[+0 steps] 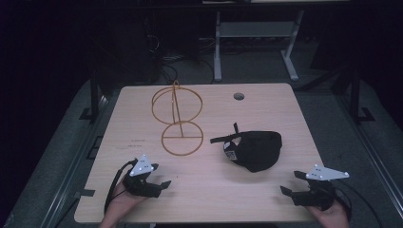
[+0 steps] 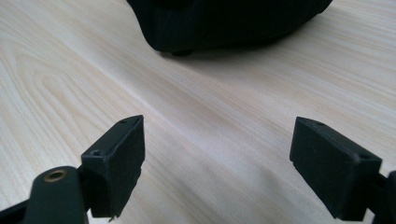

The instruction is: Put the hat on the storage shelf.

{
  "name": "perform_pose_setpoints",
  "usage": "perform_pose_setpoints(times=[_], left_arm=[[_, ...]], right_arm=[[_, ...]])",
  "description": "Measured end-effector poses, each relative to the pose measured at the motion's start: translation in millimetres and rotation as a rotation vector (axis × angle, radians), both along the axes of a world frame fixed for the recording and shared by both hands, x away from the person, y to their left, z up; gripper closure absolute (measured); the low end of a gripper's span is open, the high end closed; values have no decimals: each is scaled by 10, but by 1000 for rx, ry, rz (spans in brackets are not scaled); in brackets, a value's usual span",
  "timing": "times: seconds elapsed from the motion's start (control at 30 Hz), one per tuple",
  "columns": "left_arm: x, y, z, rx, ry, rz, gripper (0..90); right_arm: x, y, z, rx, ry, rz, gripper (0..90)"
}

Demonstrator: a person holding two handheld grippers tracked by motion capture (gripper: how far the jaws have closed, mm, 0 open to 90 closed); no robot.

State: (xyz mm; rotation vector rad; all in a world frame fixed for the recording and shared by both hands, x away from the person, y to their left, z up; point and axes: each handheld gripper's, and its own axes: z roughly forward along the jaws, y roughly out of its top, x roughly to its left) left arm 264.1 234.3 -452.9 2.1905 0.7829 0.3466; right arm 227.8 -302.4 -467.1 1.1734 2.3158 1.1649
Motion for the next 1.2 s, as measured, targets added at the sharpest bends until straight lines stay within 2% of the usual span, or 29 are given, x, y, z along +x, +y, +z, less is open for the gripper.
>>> perform_pose_setpoints(times=[0.23,0.37,0.53,0.97,1.2], left_arm=[[26,-10,-35,2,7,-26,206],[22,-73,-15,-7,8,-46,207],[15,-244,62,-9,1,-97,208],[52,-604,283,-33,-5,-194,221],[116,-866,451,-17,-10,-265,223]], right_arm=[[6,22,3,-3,6,10,178],[-1,25,15,2,6,11,178],[1,16,34,8,-8,13,178],[-3,2,44,20,-9,14,180],[0,-11,51,30,-8,16,180]])
